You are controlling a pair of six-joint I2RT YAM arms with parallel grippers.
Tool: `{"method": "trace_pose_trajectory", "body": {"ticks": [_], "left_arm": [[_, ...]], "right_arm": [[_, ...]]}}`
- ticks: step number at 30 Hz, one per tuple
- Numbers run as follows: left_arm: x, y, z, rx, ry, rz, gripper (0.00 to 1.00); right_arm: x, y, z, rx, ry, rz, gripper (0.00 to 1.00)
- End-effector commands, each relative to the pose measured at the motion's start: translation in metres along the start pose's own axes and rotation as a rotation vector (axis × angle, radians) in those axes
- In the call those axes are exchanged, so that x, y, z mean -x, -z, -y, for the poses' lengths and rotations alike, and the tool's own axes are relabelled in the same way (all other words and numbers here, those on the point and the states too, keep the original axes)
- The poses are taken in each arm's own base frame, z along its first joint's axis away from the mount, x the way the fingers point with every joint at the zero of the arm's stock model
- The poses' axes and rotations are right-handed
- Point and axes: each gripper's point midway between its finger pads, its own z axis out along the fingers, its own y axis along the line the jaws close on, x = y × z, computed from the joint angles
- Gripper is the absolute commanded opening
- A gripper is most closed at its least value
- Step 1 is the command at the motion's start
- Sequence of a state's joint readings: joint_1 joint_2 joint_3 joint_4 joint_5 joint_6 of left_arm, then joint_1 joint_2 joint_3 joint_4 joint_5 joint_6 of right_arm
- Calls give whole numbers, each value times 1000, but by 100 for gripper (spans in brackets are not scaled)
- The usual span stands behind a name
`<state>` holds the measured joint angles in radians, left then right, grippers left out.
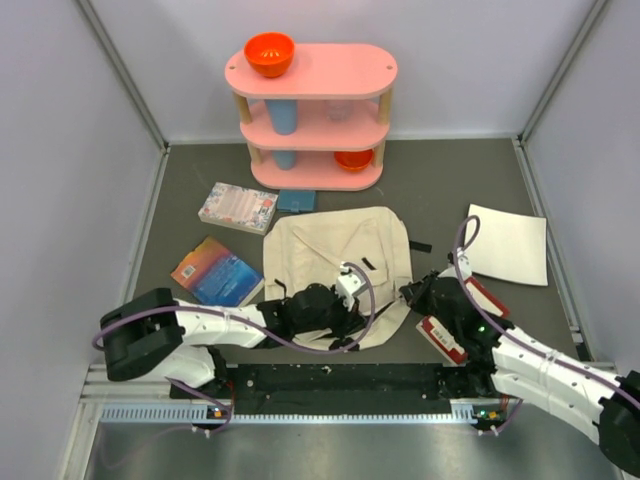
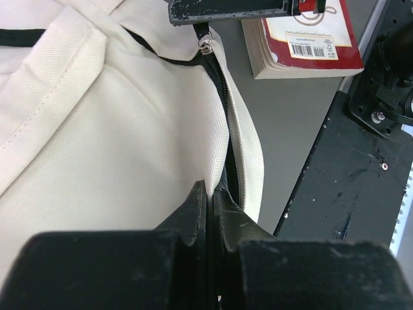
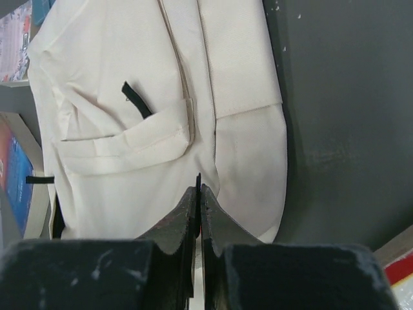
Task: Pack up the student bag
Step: Unzip the student bag at the center of the board.
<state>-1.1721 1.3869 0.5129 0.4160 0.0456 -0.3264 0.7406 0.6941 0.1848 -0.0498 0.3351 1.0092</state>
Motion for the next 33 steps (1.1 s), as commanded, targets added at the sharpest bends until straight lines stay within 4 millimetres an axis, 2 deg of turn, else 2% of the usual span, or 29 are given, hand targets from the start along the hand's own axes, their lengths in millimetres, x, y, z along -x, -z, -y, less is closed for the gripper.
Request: {"method": "trace_pose_trajectory", "body": {"ticks": [1, 8, 12, 16, 18, 23, 29, 31, 33], "left_arm": [[2, 15, 4, 4, 23, 43, 0], [23, 36, -11, 95, 41, 163, 0], [29, 44, -19, 144, 51, 197, 0], [31, 43, -24, 179, 52, 187, 0], [24, 39, -28, 202, 47, 154, 0], [33, 43, -44, 312, 63, 169, 0], [40, 53, -52, 355, 42, 200, 0], [41, 51, -51, 351, 35, 194, 0], [45, 48, -45, 324, 33, 189, 0]], "right_arm": [[32, -8, -7, -2, 3, 108, 0], [37, -19, -4, -21, 1, 121, 0], [37, -19, -10, 2, 4, 108, 0], [28, -15, -19, 66, 29, 54, 0], [22, -12, -20, 88, 32, 29, 0], [14, -4, 22, -55, 61, 30, 0], [6, -2, 35, -88, 40, 20, 0], [7, -2, 33, -79, 40, 17, 0], [10, 0, 22, -42, 49, 11, 0]]}}
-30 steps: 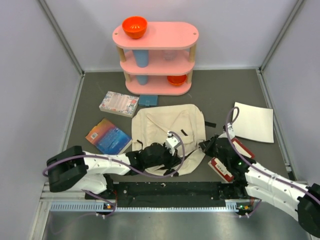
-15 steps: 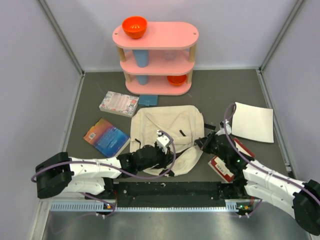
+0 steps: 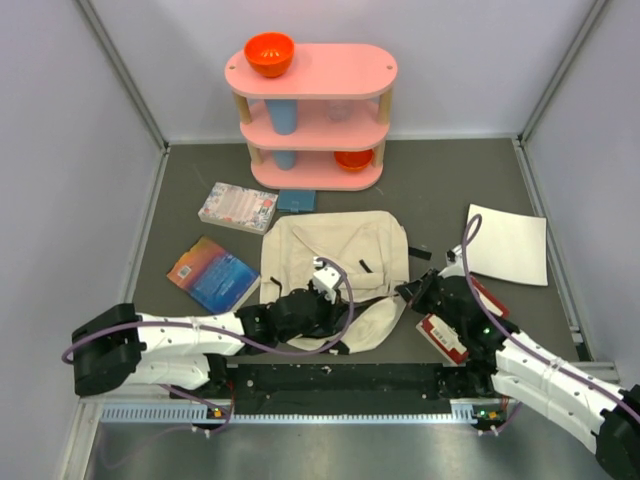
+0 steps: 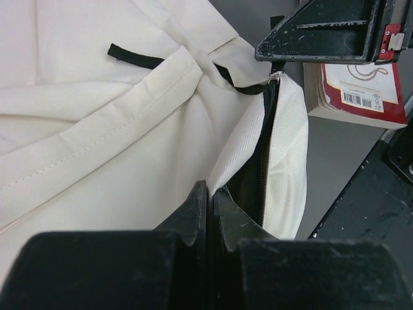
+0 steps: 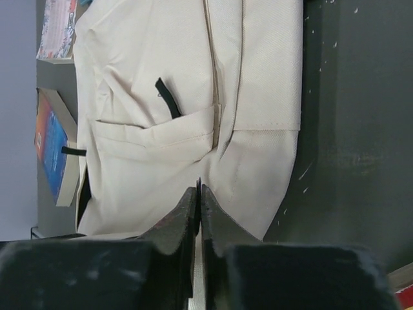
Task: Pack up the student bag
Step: Unzip the student bag at the center of the board.
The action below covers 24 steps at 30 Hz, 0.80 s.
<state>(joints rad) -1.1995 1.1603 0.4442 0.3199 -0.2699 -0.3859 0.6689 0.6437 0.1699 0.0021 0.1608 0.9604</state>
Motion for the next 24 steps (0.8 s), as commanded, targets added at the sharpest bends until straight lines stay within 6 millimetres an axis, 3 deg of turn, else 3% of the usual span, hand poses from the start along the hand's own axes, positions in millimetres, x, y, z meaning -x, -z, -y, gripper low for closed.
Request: {"method": "trace_pose_trajectory", "body": {"ticks": [1, 2, 3, 4, 6, 7, 10, 13, 18, 24], "left_arm": [[15, -2, -8, 61, -33, 16, 0], [16, -4, -5, 52, -37, 9, 0], [15, -9, 0, 37, -42, -7, 0], [15, -12, 2, 33, -47, -14, 0], [18, -19, 6, 27, -55, -25, 0], [20, -22, 7, 27, -56, -26, 0], [25, -31, 15, 18, -57, -31, 0], [30, -38, 20, 12, -56, -37, 0], [42, -48, 31, -10, -52, -23, 0], [50, -56, 40, -33, -59, -22, 0]], "right_arm": [[8, 2, 30, -127, 70, 31, 20], [17, 5, 13, -79, 66, 45, 28], [16, 10, 12, -86, 69, 25, 35], [24, 14, 0, -61, 55, 40, 51], [32, 25, -6, -52, 53, 56, 62], [41, 30, -13, -42, 47, 85, 64], [43, 45, -22, 0, 39, 75, 72], [28, 50, -32, 57, -14, -3, 72], [3, 47, -24, 44, -51, -96, 72], [-1, 38, -16, -5, -38, -92, 73]]}}
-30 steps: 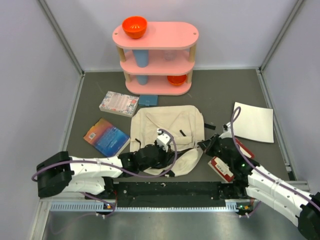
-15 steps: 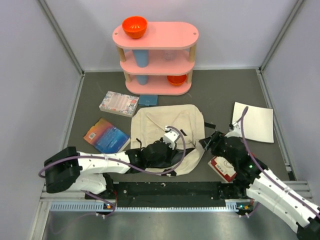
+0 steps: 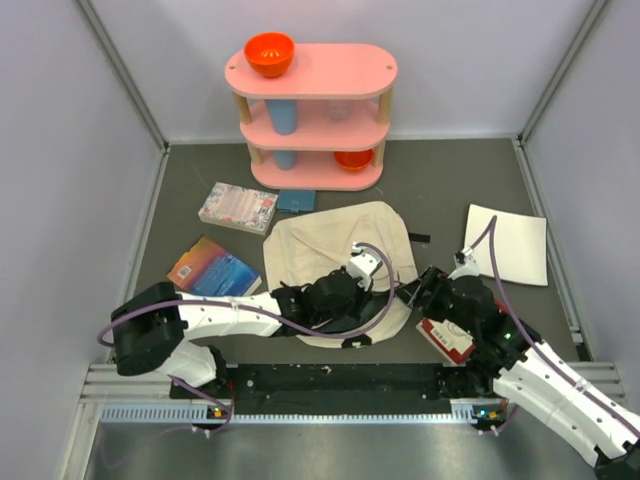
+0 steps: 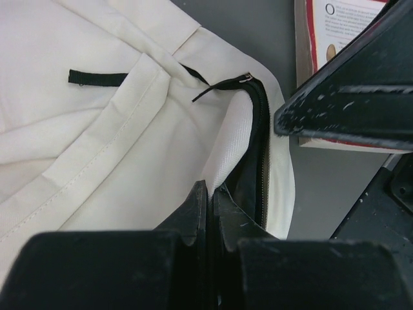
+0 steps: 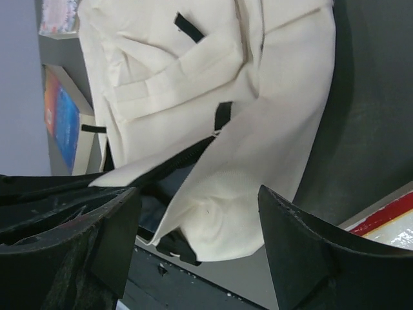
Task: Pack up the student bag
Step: Unzip the student bag at the center of the board.
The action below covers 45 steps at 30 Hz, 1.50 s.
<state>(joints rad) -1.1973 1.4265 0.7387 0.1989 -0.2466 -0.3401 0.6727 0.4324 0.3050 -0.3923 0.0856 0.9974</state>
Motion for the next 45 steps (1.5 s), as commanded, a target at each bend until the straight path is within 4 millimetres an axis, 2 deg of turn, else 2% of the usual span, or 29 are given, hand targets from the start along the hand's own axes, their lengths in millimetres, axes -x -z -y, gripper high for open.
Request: {"method": "trace_pose_trajectory", "body": {"ticks": [1, 5, 8, 9, 11, 12, 14, 15, 16, 19, 23, 26, 29, 32, 33, 35, 36, 39, 40, 41, 43, 44, 45], "left_arm": [[32, -4, 14, -46, 11, 73, 0], [34, -2, 17, -65, 13, 82, 0], [34, 2, 18, -76, 8, 93, 0], [36, 3, 18, -79, 3, 100, 0], [36, 5, 14, -59, 0, 100, 0], [38, 6, 7, -27, -6, 106, 0], [39, 11, -5, 26, -13, 102, 0], [41, 14, -10, 42, -16, 106, 0], [45, 16, -21, 78, -11, 115, 0], [60, 30, -42, 124, 4, 149, 0], [81, 49, -63, 139, 31, 214, 0], [87, 52, -73, 156, 35, 228, 0], [87, 50, -72, 132, 25, 210, 0], [84, 44, -66, 103, 25, 184, 0], [84, 43, -67, 107, 28, 185, 0], [82, 37, -72, 140, 46, 176, 0], [83, 35, -73, 146, 49, 175, 0], [88, 23, -76, 128, 58, 150, 0], [97, 18, -77, 124, 63, 148, 0], [95, 16, -77, 114, 60, 120, 10], [104, 16, -73, 105, 55, 113, 44], [106, 19, -74, 107, 52, 118, 55], [107, 21, -75, 112, 52, 122, 67]], "right_arm": [[-1, -6, -1, -8, -13, 2, 72], [1, -17, 6, -58, -6, 10, 70], [2, -25, 7, -67, -10, 22, 62], [0, -29, 10, -80, -16, 17, 49], [-3, -31, 15, -98, -8, 6, 30], [-5, -32, 21, -116, -6, 7, 14], [-11, -32, 34, -144, -5, -1, 2], [-11, -32, 37, -147, -10, 13, 0], [-17, -31, 47, -168, -9, 2, 0], [-21, -30, 59, -191, -13, 11, 0], [-20, -31, 66, -217, -21, 26, 0], [-17, -34, 67, -227, -21, 40, 0], [-12, -36, 59, -211, -22, 51, 0], [-5, -37, 40, -144, 3, 58, 12], [1, -37, 25, -90, 10, 68, 14], [9, -36, 12, -54, 53, 86, 16], [21, -36, 1, -46, 62, 113, 20], [39, -43, -7, -86, 104, 123, 24], [41, -46, -5, -109, 112, 115, 24], [44, -49, -2, -132, 122, 107, 26], [46, -53, -9, -150, 160, 72, 31], [48, -51, -7, -176, 186, 65, 40], [57, -48, -15, -181, 190, 83, 53]]}}
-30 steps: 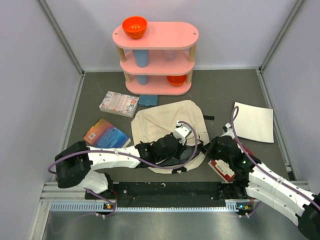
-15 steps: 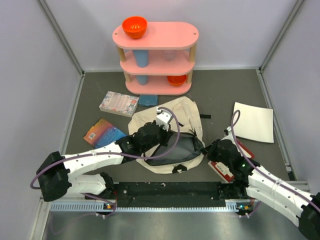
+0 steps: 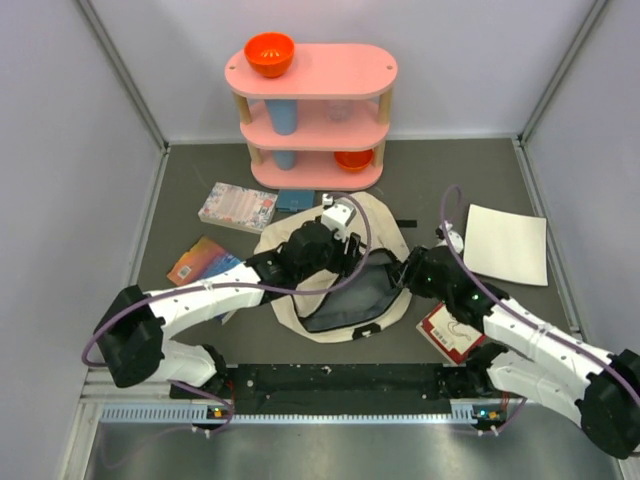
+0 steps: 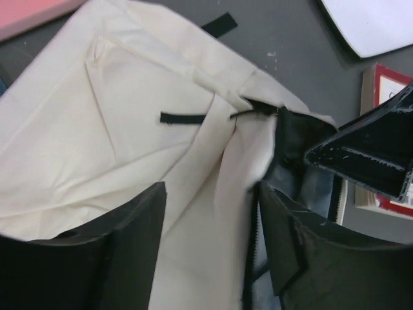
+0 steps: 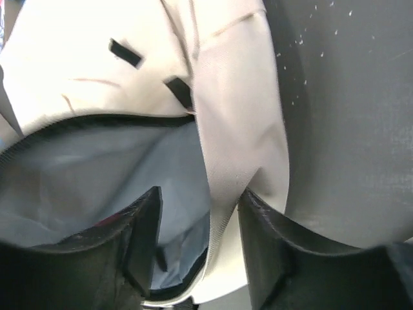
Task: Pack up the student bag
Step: Unzip the student bag at the center of the board.
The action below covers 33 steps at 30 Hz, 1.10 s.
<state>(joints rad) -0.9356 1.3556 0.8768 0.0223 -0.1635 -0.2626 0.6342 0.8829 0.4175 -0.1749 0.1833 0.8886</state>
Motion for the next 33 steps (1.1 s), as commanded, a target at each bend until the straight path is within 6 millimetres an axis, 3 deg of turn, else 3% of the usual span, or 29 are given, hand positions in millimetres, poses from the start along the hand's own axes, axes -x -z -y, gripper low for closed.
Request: {"method": "trace_pose_trajectory", "body": {"ticks": [1, 2, 3, 5, 8, 13, 21, 27, 33], "left_arm": [[42, 13, 5, -19, 16, 87, 77], [44, 15, 4, -15, 21, 95, 88], [39, 19, -1, 1, 24, 75, 99], [43, 30, -4, 0, 54, 96, 99], [48, 45, -4, -29, 96, 142, 99], [53, 65, 0, -66, 147, 159, 99], [41, 89, -13, -8, 247, 156, 99], [37, 115, -17, -10, 243, 145, 99], [44, 119, -17, -14, 245, 168, 99]], "right_arm": [[38, 12, -18, -16, 92, 70, 63], [40, 17, -8, -58, 113, 78, 77], [47, 23, -8, -65, 110, 104, 83], [56, 39, -2, -79, 107, 153, 93], [65, 58, 12, -126, 59, 201, 98], [68, 75, 34, -211, -34, 218, 99], [59, 88, 23, -152, -104, 139, 99], [53, 109, 47, -229, -169, 162, 99], [47, 116, 54, -232, -180, 163, 99]]}}
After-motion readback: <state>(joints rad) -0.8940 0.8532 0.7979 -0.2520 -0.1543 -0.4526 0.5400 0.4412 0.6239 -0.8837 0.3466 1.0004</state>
